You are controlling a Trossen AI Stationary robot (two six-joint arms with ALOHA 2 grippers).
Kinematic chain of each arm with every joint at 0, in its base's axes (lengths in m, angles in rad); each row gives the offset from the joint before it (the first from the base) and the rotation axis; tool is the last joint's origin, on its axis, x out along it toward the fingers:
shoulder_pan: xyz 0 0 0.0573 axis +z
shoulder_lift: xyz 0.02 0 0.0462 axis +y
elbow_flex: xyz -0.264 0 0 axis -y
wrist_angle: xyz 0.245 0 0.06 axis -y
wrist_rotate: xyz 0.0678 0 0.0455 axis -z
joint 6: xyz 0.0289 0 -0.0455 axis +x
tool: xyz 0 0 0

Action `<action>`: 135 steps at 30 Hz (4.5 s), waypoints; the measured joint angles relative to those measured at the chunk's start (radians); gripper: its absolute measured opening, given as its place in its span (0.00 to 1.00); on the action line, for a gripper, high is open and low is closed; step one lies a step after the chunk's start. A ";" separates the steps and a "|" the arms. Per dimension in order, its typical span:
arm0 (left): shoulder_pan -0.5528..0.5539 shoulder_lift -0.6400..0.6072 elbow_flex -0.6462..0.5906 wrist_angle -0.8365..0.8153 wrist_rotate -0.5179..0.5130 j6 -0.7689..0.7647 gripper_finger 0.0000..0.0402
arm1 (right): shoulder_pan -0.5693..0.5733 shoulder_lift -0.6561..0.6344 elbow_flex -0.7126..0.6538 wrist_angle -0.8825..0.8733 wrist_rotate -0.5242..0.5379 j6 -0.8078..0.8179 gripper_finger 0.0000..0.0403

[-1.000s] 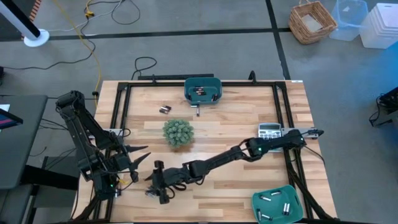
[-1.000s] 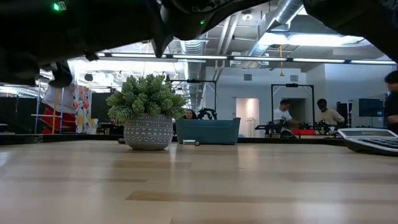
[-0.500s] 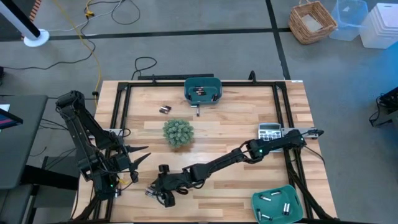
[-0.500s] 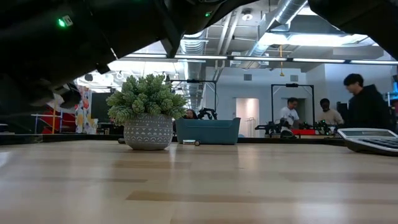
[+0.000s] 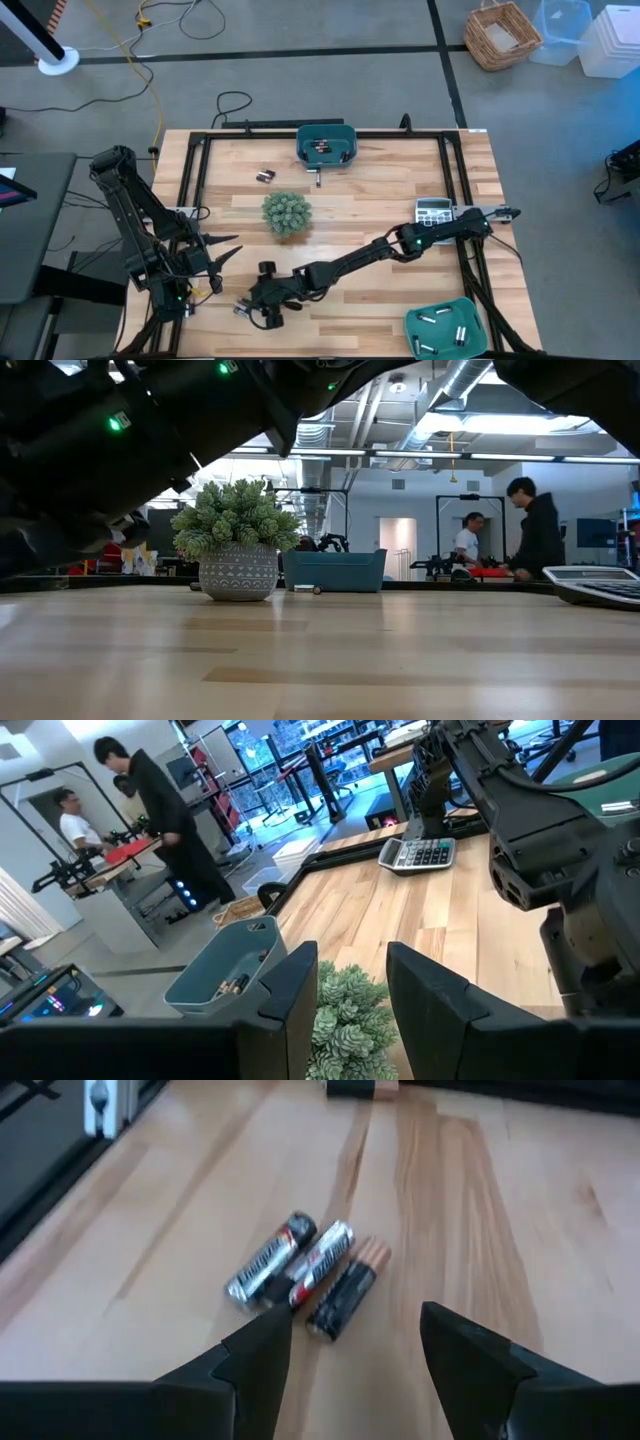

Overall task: Sort batteries
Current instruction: Put the black battery into the blue bin

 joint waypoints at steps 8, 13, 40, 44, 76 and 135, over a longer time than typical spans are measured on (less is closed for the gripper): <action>0.000 0.000 0.000 0.000 0.000 0.000 0.29 | 0.000 0.000 0.000 -0.047 0.000 0.013 0.59; 0.000 0.000 0.000 -0.001 0.000 0.000 0.29 | 0.005 0.000 0.000 -0.050 0.000 0.021 0.59; 0.030 0.000 0.000 -0.002 -0.055 0.003 0.29 | -0.019 0.017 0.097 0.390 -0.062 0.066 0.59; 0.041 0.000 0.000 -0.002 -0.057 0.005 0.29 | -0.027 0.015 0.098 0.405 -0.062 0.068 0.59; 0.060 -0.009 0.000 -0.003 -0.044 -0.001 0.29 | -0.018 0.080 0.101 0.077 -0.058 0.057 0.59; 0.060 -0.009 0.000 -0.004 -0.029 -0.003 0.29 | -0.047 0.080 0.085 0.047 -0.030 0.012 0.06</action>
